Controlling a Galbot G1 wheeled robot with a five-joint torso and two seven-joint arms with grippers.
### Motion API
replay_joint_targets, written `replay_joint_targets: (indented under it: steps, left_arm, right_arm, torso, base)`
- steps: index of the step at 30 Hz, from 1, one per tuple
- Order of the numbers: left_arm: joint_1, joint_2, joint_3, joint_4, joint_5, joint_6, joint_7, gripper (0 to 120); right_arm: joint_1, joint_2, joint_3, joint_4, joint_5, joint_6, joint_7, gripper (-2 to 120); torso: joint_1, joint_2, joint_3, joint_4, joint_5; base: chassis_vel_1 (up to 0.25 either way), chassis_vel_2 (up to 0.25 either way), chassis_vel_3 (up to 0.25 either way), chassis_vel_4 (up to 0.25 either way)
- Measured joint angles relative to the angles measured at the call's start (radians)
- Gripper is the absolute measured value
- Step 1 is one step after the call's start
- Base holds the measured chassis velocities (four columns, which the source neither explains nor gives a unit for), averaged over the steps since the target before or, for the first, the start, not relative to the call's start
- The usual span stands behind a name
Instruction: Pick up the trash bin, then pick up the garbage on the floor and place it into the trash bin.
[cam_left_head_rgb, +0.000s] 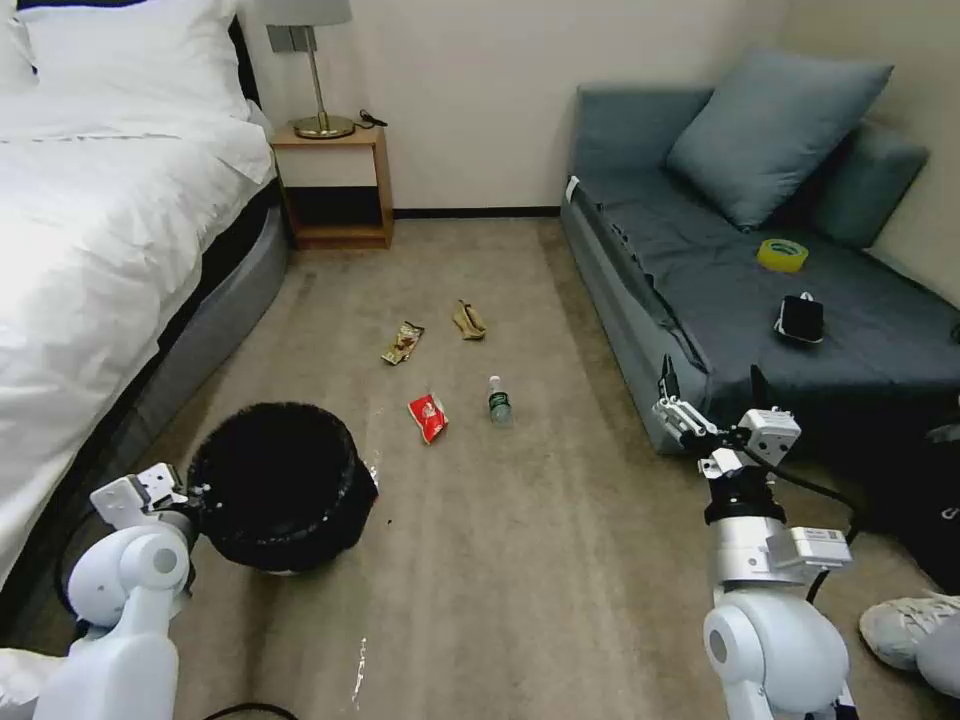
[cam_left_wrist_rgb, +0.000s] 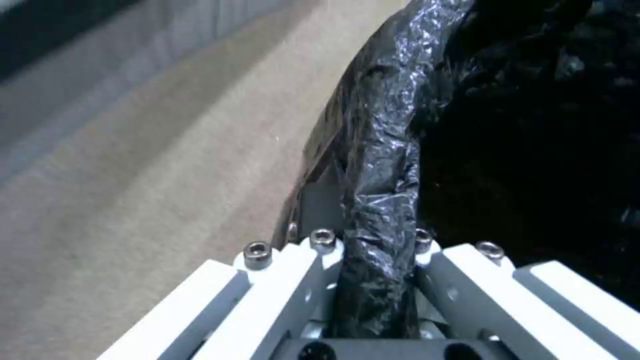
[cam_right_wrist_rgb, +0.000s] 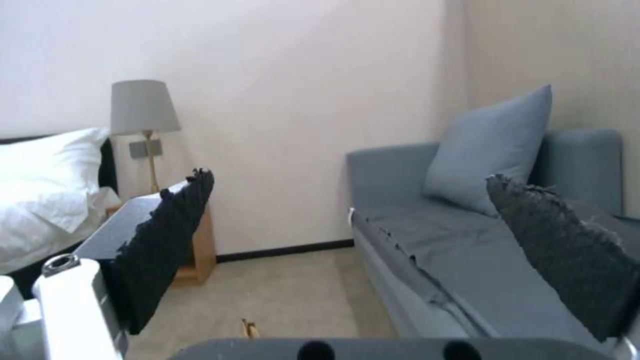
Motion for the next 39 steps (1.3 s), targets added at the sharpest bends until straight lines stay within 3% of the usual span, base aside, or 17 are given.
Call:
replay_joint_targets:
  steps: [7, 12, 23, 39]
  left_arm:
    - [0.084, -0.06, -0.01, -0.128, 0.165, -0.002, 0.04, 3]
    - [0.119, -0.09, -0.015, -0.164, 0.227, -0.003, 0.064, 3]
    - [0.127, -0.105, -0.026, -0.177, 0.245, -0.004, 0.077, 3]
    - [0.104, -0.092, -0.051, -0.142, 0.235, -0.006, 0.088, 3]
  right_arm:
    - [-0.004, -0.016, 0.0, -0.013, 0.022, 0.028, -0.039, 100]
    - [-0.004, -0.022, -0.001, -0.021, 0.031, 0.04, -0.059, 100]
    - [-0.007, -0.023, -0.007, -0.027, 0.032, 0.055, -0.074, 100]
    - [-0.016, -0.018, -0.007, -0.025, 0.039, 0.06, -0.085, 100]
  torso:
    - [0.0, 0.0, 0.0, -0.0001, 0.0001]
    - [0.0, 0.0, 0.0, 0.0, 0.0]
    - [0.0, 0.0, 0.0, 0.0, 0.0001]
    - [0.0, 0.0, 0.0, 0.0, 0.0001]
  base:
    - [0.0, 0.0, 0.0, 0.0]
    - [0.0, 0.0, 0.0, 0.0]
    - [-0.006, 0.005, 0.004, -0.003]
    - [-0.132, 0.134, 0.139, -0.13]
